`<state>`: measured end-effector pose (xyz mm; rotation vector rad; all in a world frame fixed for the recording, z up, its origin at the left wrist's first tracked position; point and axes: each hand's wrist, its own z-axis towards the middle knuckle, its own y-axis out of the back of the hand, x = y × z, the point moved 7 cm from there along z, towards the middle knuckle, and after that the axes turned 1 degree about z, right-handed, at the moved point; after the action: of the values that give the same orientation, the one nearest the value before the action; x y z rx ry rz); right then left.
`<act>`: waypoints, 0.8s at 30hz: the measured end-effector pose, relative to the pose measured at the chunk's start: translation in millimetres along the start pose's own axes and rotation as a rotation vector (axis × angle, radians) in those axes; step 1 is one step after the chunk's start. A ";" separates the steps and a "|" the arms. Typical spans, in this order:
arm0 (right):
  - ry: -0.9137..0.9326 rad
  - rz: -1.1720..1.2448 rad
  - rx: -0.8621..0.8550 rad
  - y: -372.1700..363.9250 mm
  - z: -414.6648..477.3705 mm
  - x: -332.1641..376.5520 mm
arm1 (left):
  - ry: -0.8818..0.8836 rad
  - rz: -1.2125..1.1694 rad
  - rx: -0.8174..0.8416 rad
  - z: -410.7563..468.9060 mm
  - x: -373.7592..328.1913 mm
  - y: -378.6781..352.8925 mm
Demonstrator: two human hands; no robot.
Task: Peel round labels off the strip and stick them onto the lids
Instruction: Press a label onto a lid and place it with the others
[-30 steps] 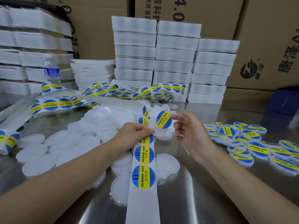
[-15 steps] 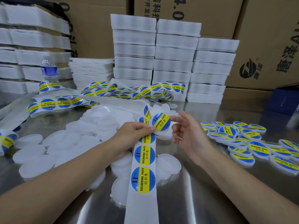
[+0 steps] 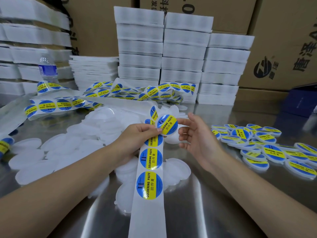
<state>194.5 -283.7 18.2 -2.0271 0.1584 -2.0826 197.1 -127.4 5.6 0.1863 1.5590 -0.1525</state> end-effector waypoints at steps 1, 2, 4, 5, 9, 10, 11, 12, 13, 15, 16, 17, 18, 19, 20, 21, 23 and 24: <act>0.000 -0.004 -0.003 0.3 0.0 0.1 | 0.000 0.004 0.000 0.9 0.6 0.4; 0.001 -0.009 -0.006 1.0 0.2 0.2 | 0.004 0.002 -0.005 0.7 0.4 0.6; 0.007 -0.018 -0.015 2.5 0.7 0.3 | 0.000 -0.004 -0.013 0.5 0.3 0.9; 0.010 -0.024 -0.019 3.1 0.7 0.6 | 0.000 -0.009 -0.020 1.1 0.5 1.3; 0.025 -0.061 -0.026 4.8 0.8 1.6 | 0.008 -0.018 -0.038 0.4 0.4 2.3; 0.036 -0.074 -0.035 5.3 0.9 2.1 | 0.009 -0.016 -0.041 0.0 0.1 2.4; 0.053 -0.090 -0.050 6.1 0.8 2.9 | 0.006 -0.018 -0.044 0.0 -0.1 2.4; 0.074 -0.106 -0.070 6.8 1.0 4.1 | 0.005 -0.020 -0.048 -0.8 -0.8 2.4; 0.098 -0.115 -0.092 7.6 1.1 5.8 | 0.001 -0.021 -0.053 -1.0 -1.1 2.8; 0.149 -0.094 -0.136 11.5 1.8 10.5 | -0.010 -0.028 -0.069 -1.3 -1.7 4.0; 0.176 -0.093 -0.152 14.3 2.4 13.7 | -0.013 -0.037 -0.078 -1.6 -1.9 4.8; 0.206 -0.124 -0.159 16.8 2.8 17.1 | -0.017 -0.045 -0.084 -1.2 -1.7 5.5; 0.238 -0.178 -0.157 18.4 2.9 20.1 | -0.018 -0.050 -0.086 -1.0 -1.7 5.9; 0.270 -0.241 -0.147 18.5 2.5 22.0 | -0.021 -0.052 -0.080 -0.3 -1.5 5.7; 0.301 -0.309 -0.126 16.6 1.7 22.7 | -0.021 -0.052 -0.065 -1.0 -2.0 4.2; 0.329 -0.378 -0.095 12.5 0.3 21.9 | -0.027 -0.053 -0.039 -1.2 -2.5 1.9; 0.377 -0.492 -0.011 0.1 -3.0 16.8 | -0.042 -0.056 0.022 -3.1 -4.6 -3.4; 0.394 -0.527 0.030 -5.8 -4.7 13.6 | -0.047 -0.057 0.040 -4.1 -5.2 -4.6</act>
<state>189.1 -281.7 32.6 -1.7473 -0.3827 -2.7631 192.1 -131.1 10.7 0.1690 1.5162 -0.2315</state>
